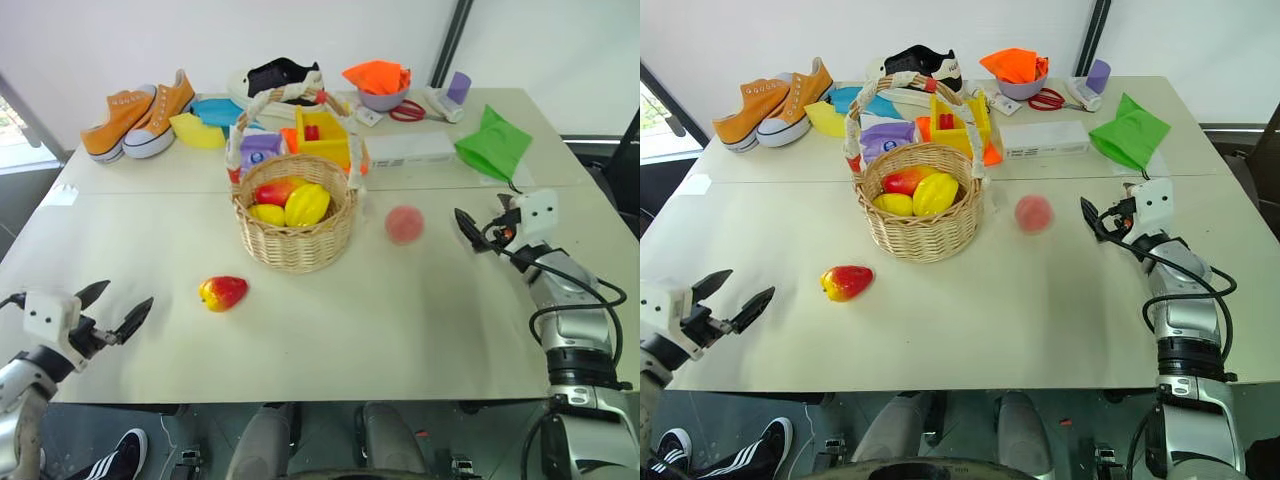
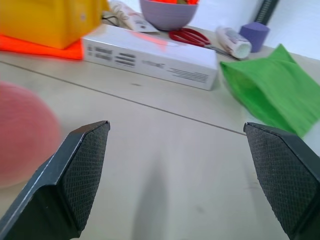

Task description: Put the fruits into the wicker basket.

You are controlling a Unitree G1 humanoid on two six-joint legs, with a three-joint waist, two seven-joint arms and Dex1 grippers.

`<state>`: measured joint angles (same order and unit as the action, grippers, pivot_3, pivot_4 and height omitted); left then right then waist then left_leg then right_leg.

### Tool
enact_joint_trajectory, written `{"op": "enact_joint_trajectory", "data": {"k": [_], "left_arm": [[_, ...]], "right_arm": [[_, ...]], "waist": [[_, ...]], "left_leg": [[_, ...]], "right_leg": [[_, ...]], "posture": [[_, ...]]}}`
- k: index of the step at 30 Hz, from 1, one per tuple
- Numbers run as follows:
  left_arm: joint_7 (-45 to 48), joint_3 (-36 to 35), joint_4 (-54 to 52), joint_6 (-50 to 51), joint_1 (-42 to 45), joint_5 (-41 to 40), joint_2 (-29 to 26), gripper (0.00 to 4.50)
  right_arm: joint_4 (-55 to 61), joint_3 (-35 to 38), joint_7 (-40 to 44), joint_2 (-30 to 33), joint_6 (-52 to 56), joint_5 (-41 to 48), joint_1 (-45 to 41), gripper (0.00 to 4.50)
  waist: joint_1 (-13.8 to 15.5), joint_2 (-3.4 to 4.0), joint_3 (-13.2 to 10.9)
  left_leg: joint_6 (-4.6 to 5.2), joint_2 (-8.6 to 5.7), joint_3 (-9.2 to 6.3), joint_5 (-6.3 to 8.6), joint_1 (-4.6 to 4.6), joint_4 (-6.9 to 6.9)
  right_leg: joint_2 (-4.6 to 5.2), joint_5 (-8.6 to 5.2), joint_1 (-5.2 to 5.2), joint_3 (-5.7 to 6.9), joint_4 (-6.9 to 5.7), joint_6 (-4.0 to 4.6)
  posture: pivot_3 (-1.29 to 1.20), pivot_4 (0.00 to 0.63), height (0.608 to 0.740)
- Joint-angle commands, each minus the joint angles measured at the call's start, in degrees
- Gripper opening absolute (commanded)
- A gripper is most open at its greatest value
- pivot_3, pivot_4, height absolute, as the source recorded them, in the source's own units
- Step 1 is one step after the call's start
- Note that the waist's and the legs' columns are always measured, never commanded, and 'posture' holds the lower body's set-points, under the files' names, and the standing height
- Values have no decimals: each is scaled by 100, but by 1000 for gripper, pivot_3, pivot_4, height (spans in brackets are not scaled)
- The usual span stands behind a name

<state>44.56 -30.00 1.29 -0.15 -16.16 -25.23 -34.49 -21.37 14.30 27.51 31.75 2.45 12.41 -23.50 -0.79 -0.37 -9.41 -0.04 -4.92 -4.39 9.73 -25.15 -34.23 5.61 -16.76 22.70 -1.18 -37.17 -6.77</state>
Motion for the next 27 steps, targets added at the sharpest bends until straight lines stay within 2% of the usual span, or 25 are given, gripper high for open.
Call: {"op": "enact_joint_trajectory", "data": {"k": [1, 7, 27], "left_arm": [[20, -143, -274, -278, -39, -132, 121, 4500], [-145, -109, -380, -256, -10, -7, 138, 4500], [294, -143, -343, -215, 406, -415, 61, 4500]], "right_arm": [[-170, 50, -89, 11, -319, -94, -206, 4461], [-291, 3, -46, -19, -391, -93, -286, 4461], [94, 46, 90, -37, -242, 100, -127, 4461]], "waist": [[8, 0, 0], [2, 0, 0], [-6, 1, 0]], "left_leg": [[0, 0, 0, 0, 0, 0], [4, 0, 0, -3, 0, 0], [5, 1, 0, -3, 1, 0]], "right_leg": [[0, 0, -2, 1, 0, 0], [-1, 0, -5, 1, 0, 0], [-3, 0, -4, 0, -2, -1]], "posture": [[0, 150, 740], [0, 150, 740], [0, 150, 740]]}}
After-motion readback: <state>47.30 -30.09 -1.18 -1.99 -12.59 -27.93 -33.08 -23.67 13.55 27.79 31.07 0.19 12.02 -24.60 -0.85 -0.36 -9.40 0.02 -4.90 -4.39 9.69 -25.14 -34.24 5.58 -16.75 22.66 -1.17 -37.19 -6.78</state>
